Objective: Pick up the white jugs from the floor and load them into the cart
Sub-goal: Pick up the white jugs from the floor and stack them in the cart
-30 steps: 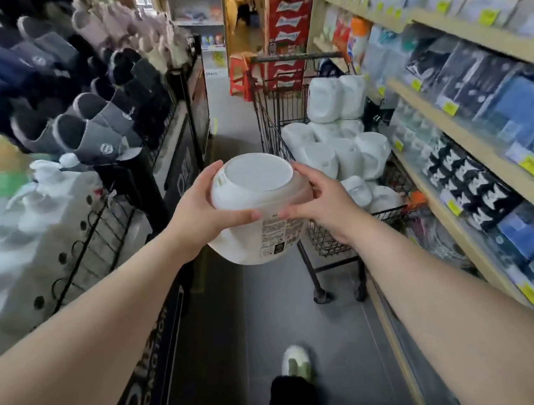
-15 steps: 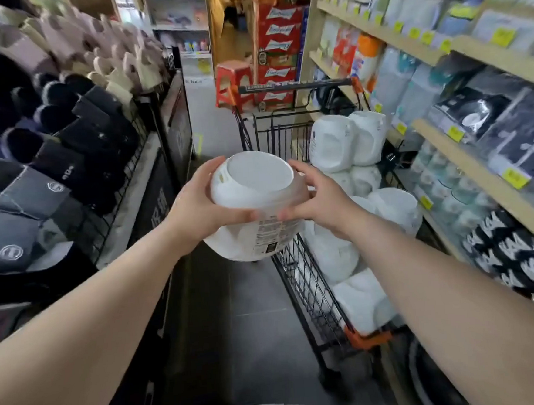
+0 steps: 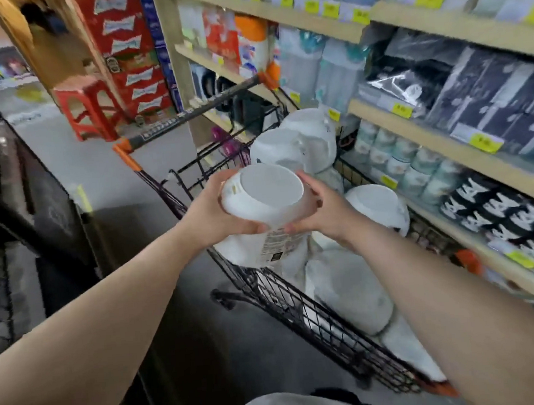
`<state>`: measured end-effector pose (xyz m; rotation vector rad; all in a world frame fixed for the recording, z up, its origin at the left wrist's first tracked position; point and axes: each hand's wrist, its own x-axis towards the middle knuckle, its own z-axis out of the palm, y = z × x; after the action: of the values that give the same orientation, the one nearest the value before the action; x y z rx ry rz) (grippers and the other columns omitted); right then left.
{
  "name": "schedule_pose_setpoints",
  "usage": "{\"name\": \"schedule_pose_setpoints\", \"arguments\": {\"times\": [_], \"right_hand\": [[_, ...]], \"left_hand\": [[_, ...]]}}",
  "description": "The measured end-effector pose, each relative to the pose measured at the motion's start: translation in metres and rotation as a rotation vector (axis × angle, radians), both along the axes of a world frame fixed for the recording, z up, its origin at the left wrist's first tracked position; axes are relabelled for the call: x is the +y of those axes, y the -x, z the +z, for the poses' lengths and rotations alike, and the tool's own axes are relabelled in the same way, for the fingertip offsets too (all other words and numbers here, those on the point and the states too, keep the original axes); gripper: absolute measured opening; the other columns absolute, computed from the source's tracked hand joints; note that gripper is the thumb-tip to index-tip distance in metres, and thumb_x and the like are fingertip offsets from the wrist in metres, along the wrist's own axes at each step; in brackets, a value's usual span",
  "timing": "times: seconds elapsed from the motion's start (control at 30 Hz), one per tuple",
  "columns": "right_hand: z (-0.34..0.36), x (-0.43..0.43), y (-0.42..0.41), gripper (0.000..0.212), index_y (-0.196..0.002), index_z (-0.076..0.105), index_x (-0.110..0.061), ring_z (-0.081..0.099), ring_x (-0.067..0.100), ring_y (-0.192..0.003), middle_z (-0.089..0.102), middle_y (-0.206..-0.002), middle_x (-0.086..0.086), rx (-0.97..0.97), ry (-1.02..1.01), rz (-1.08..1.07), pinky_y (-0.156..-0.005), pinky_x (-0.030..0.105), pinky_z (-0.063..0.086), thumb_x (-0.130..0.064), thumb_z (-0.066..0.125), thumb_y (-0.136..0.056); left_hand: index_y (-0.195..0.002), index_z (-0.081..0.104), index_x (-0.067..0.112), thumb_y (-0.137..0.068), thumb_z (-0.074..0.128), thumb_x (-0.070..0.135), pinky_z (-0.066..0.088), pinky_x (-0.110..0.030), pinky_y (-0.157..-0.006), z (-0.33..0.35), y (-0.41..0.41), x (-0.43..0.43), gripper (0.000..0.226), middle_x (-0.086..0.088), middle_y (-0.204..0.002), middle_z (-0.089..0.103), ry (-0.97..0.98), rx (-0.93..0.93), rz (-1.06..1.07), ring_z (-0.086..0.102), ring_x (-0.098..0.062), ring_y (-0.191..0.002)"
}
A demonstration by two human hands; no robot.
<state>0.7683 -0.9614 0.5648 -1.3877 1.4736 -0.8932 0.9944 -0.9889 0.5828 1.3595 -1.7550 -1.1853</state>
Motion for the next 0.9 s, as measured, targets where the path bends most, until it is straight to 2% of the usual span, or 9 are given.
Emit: {"name": "schedule_pose_setpoints", "arguments": {"times": [0.07, 0.13, 0.23, 0.3, 0.43, 0.6, 0.7, 0.8, 0.9], "right_hand": [[-0.003, -0.014, 0.006, 0.112, -0.150, 0.031, -0.024, 0.041, 0.012, -0.127, 0.044, -0.141, -0.004, 0.001, 0.007, -0.062, -0.107, 0.032, 0.038, -0.006, 0.091, -0.058], [-0.009, -0.030, 0.011, 0.110, -0.150, 0.031, -0.021, 0.040, 0.013, -0.129, 0.044, -0.140, -0.004, 0.027, -0.002, -0.110, -0.106, 0.029, 0.037, -0.005, 0.090, -0.059], [-0.027, -0.055, 0.014, 0.118, -0.150, 0.031, -0.026, 0.039, 0.017, -0.133, 0.042, -0.145, -0.002, 0.092, -0.048, -0.153, -0.111, 0.036, 0.035, -0.020, 0.094, -0.051], [-0.035, -0.071, 0.013, 0.118, -0.151, 0.028, -0.024, 0.038, 0.018, -0.135, 0.040, -0.148, 0.000, 0.129, -0.092, -0.145, -0.113, 0.040, 0.034, -0.018, 0.094, -0.053], [-0.041, -0.097, 0.006, 0.110, -0.149, 0.032, -0.021, 0.042, 0.016, -0.130, 0.042, -0.145, 0.000, 0.183, -0.126, -0.123, -0.107, 0.035, 0.038, -0.019, 0.093, -0.058], [-0.035, -0.120, -0.005, 0.097, -0.139, 0.036, -0.026, 0.041, 0.016, -0.128, 0.042, -0.143, -0.003, 0.250, -0.187, -0.150, -0.095, 0.030, 0.037, -0.035, 0.091, -0.059], [-0.040, -0.125, -0.026, 0.095, -0.136, 0.035, -0.027, 0.041, 0.013, -0.123, 0.041, -0.137, -0.008, 0.241, -0.187, -0.239, -0.094, 0.029, 0.037, -0.037, 0.091, -0.059], [-0.039, -0.127, -0.043, 0.093, -0.130, 0.040, -0.036, 0.043, 0.014, -0.123, 0.045, -0.134, -0.009, 0.202, -0.196, -0.328, -0.102, 0.036, 0.042, -0.038, 0.092, -0.054], [-0.033, -0.124, -0.051, 0.091, -0.134, 0.044, -0.038, 0.045, 0.014, -0.125, 0.047, -0.137, -0.007, 0.189, -0.205, -0.375, -0.104, 0.035, 0.042, -0.033, 0.092, -0.057]], "left_hand": [[-0.129, 0.039, 0.040, -0.055, 0.094, 0.019, 0.042, -0.013, -0.078, -0.004, 0.008, -0.029, 0.094, 0.024, -0.112, 0.044, -0.017, -0.009, -0.059, 0.046, -0.008, -0.108], [-0.132, 0.040, 0.037, -0.056, 0.093, 0.013, 0.040, -0.010, -0.072, -0.015, 0.017, -0.056, 0.096, 0.020, -0.113, 0.048, -0.047, 0.014, -0.106, 0.048, -0.008, -0.108], [-0.132, 0.039, 0.039, -0.053, 0.093, 0.010, 0.048, -0.024, -0.085, -0.035, 0.021, -0.088, 0.100, 0.014, -0.118, 0.049, -0.126, 0.034, -0.147, 0.051, -0.016, -0.114], [-0.133, 0.038, 0.041, -0.053, 0.093, 0.008, 0.047, -0.032, -0.093, -0.045, 0.020, -0.104, 0.102, 0.015, -0.119, 0.047, -0.178, 0.030, -0.161, 0.050, -0.018, -0.116], [-0.137, 0.034, 0.041, -0.057, 0.092, 0.010, 0.044, -0.030, -0.092, -0.055, 0.012, -0.133, 0.104, 0.021, -0.117, 0.045, -0.202, -0.017, -0.205, 0.048, -0.017, -0.116], [-0.144, 0.024, 0.049, -0.055, 0.094, 0.028, 0.034, -0.044, -0.111, -0.045, -0.010, -0.183, 0.115, 0.006, -0.137, 0.036, -0.156, -0.374, -0.358, 0.036, -0.019, -0.126], [-0.151, 0.019, 0.040, -0.050, 0.093, 0.043, 0.029, -0.046, -0.114, -0.043, -0.018, -0.212, 0.125, 0.001, -0.146, 0.027, 0.010, -0.630, -0.454, 0.029, -0.026, -0.136], [-0.154, 0.012, 0.027, -0.048, 0.092, 0.048, 0.027, -0.050, -0.115, -0.047, -0.021, -0.221, 0.135, -0.004, -0.150, 0.027, 0.057, -0.696, -0.535, 0.024, -0.030, -0.140], [-0.153, 0.017, 0.025, -0.050, 0.091, 0.051, 0.026, -0.049, -0.115, -0.046, -0.021, -0.225, 0.130, -0.005, -0.148, 0.029, 0.037, -0.613, -0.547, 0.025, -0.030, -0.139]]}}
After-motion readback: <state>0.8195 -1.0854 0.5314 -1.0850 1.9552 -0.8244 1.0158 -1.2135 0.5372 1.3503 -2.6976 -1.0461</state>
